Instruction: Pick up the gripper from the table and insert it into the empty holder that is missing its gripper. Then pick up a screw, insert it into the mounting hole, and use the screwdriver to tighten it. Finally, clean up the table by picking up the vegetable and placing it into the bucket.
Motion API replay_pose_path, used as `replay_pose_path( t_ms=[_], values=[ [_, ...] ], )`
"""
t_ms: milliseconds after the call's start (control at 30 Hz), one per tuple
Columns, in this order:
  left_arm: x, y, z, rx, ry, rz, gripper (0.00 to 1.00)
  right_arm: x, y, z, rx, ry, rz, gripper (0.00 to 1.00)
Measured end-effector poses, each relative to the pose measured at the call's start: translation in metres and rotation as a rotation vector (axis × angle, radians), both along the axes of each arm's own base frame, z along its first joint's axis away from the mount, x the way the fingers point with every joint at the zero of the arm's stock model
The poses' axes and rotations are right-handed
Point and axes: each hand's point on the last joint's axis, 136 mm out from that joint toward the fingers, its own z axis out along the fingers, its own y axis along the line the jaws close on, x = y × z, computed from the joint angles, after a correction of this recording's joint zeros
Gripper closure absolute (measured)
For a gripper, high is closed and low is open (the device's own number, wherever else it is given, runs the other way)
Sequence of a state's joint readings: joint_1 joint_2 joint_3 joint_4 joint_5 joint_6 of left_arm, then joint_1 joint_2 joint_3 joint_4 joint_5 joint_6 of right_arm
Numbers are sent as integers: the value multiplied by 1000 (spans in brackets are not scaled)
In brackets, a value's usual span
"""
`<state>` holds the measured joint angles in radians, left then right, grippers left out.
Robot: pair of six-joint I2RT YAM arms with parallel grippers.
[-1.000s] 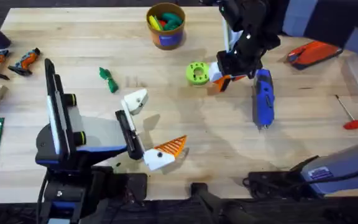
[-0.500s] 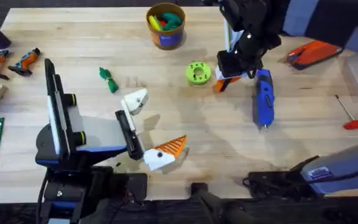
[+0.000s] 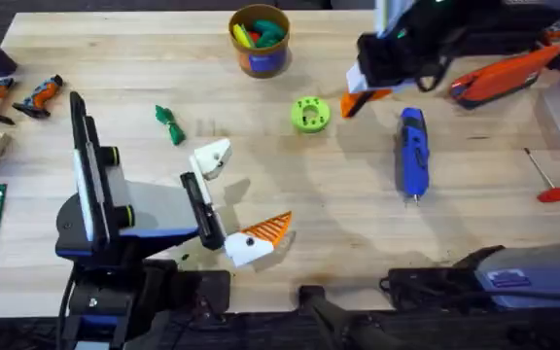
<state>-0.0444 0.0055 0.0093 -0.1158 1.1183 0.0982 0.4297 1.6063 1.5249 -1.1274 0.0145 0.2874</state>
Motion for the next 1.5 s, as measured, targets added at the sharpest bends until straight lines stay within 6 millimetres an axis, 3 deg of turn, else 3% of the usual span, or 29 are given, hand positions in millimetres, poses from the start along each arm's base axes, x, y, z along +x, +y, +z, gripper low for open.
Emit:
replay_pose_path(
  t_ms=[233,367,667,1000,1233,1500],
  values=[
    [0,0,0,0,0,0,15,6,14,64,246,-192,15,985],
    [0,0,0,0,-1,0,15,2,29,80,426,-237,67,986],
    [0,0,0,0,0,0,15,-11,69,45,859,-142,219,986],
    [0,0,0,0,-1,0,15,-26,82,16,1251,-58,320,986],
    [0,0,0,0,-1,0,15,-39,86,17,1393,1,453,987],
    [0,0,0,0,-1,0,15,-52,86,-2,1415,282,352,987]
  ],
)
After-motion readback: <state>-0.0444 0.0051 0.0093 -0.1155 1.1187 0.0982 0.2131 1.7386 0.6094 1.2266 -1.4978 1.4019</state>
